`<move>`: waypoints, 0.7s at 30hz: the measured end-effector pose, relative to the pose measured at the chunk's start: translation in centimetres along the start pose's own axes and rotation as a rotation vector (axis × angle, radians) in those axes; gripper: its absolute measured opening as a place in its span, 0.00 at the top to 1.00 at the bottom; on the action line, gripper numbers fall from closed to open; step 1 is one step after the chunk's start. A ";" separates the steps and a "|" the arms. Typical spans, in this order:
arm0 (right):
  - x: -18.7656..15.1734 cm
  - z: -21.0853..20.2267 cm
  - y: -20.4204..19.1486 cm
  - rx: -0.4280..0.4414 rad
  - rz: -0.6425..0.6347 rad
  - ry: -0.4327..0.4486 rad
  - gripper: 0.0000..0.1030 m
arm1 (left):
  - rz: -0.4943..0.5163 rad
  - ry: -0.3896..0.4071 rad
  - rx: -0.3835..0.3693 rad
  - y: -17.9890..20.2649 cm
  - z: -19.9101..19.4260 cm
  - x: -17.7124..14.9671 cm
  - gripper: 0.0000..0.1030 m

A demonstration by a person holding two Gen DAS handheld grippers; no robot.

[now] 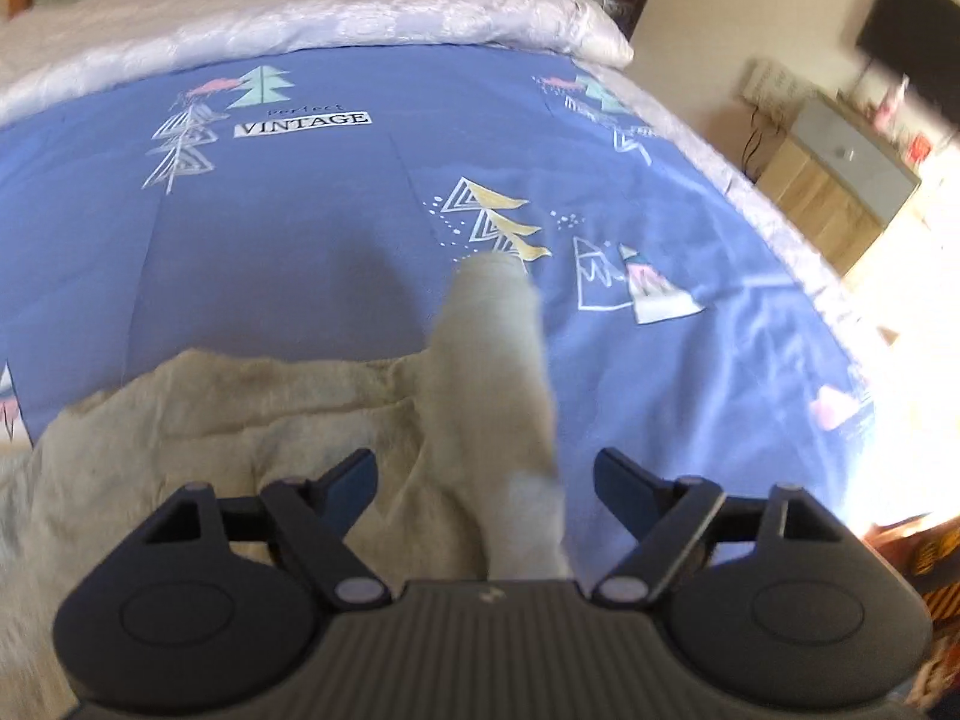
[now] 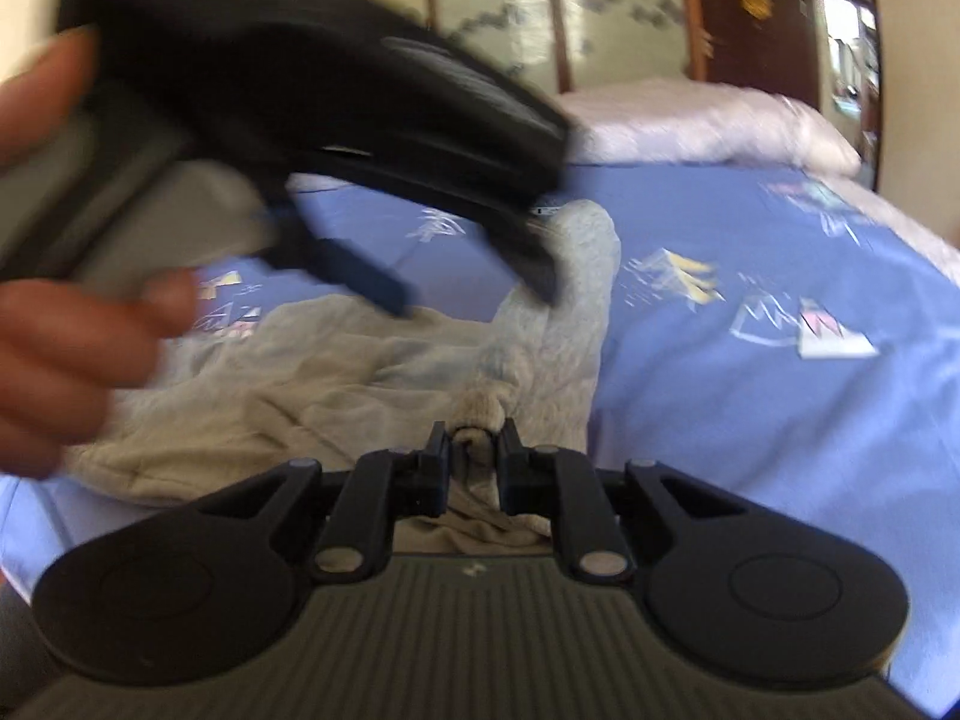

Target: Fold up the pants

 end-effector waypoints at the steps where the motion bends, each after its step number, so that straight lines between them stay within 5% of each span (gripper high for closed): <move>1: 0.1 -0.4 -0.3 0.010 -0.010 0.010 0.83 | 0.012 -0.011 0.017 0.1 0.7 0.1 0.55; 2: 0.1 -0.8 -0.3 0.017 -0.017 0.019 0.83 | 0.017 -0.031 0.031 0.0 1.4 0.0 0.89; 6: 0.3 -1.6 -0.2 0.021 -0.014 0.036 0.73 | -0.029 -0.025 0.021 -1.3 1.0 -0.2 0.90; 7: 0.2 -1.6 0.2 0.026 0.008 0.038 0.62 | -0.034 -0.013 0.019 -1.8 0.4 -0.2 0.90; 8: 0.1 -1.1 0.6 0.019 0.027 0.027 0.29 | -0.039 -0.003 0.015 -2.2 -0.2 -0.2 0.90; 9: -0.2 -0.7 1.1 0.001 0.040 0.016 0.15 | -0.047 0.008 0.009 -2.7 -0.9 -0.2 0.90; 11: -0.9 0.7 1.2 -0.007 0.031 -0.028 0.26 | -0.062 0.024 0.005 -3.7 -2.2 -0.2 0.90; 12: -1.1 1.5 0.8 0.014 0.029 -0.065 0.49 | -0.067 0.032 0.007 -4.2 -2.7 0.0 0.90; 14: -1.3 2.7 -0.1 0.055 0.025 -0.126 0.79 | -0.084 0.055 0.012 -5.9 -4.4 -0.1 0.90; 15: -0.9 3.0 -0.7 0.054 0.013 -0.131 0.85 | -0.095 0.066 0.016 -6.8 -5.3 0.0 0.90; 21: 3.8 1.9 -8.4 0.180 -0.140 -0.022 0.86 | -0.252 0.170 0.054 -16.5 -12.7 -1.3 0.89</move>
Point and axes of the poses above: each gripper's, at about its wrist camera, not at the fingertips, and z roughly the way its jaws point, y to its right, x to its top, the point moved 9 cm from there along z, roughly the way its jaws point, and after that the axes turned 4 degrees about -y, right-handed, at the moved point
